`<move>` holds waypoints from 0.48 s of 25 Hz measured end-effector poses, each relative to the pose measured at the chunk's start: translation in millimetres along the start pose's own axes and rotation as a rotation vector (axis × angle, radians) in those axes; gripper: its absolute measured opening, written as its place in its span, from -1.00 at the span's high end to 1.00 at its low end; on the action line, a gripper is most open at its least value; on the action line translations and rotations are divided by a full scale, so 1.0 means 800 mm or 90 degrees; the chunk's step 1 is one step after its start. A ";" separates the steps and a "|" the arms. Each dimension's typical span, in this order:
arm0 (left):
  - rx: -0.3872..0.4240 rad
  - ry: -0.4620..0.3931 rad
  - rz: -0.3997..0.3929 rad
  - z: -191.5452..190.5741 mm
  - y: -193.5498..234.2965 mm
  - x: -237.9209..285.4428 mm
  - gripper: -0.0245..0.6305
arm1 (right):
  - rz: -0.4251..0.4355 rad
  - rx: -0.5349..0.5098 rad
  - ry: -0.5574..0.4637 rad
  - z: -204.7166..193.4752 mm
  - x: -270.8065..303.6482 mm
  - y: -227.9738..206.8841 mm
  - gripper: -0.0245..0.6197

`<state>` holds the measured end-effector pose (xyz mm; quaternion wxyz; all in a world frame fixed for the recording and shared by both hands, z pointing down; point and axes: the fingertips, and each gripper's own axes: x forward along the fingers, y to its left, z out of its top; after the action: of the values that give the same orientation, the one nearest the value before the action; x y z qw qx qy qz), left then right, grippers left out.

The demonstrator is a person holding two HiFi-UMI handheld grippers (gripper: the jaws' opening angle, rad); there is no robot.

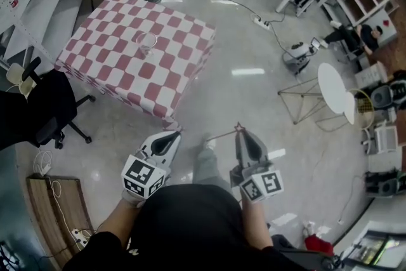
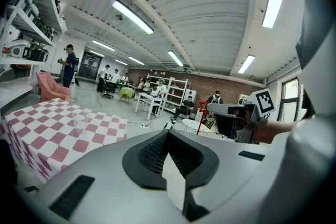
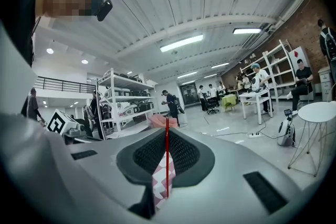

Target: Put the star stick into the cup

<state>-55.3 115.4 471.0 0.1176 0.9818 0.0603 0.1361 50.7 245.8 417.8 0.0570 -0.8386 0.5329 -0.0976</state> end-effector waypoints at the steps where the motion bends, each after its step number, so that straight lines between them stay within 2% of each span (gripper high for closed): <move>1: 0.000 0.003 0.007 0.002 0.006 0.011 0.80 | 0.009 0.001 0.001 0.001 0.012 -0.010 0.84; 4: 0.002 0.008 0.033 0.009 0.027 0.045 0.80 | 0.041 -0.002 0.007 0.005 0.049 -0.042 0.84; 12: -0.035 0.001 0.155 0.071 0.057 0.154 0.80 | 0.170 -0.001 0.039 0.055 0.148 -0.144 0.84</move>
<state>82.6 77.4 460.3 0.1269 0.9782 -0.0634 0.1515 211.1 186.9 409.9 0.0528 -0.7568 0.6414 -0.1146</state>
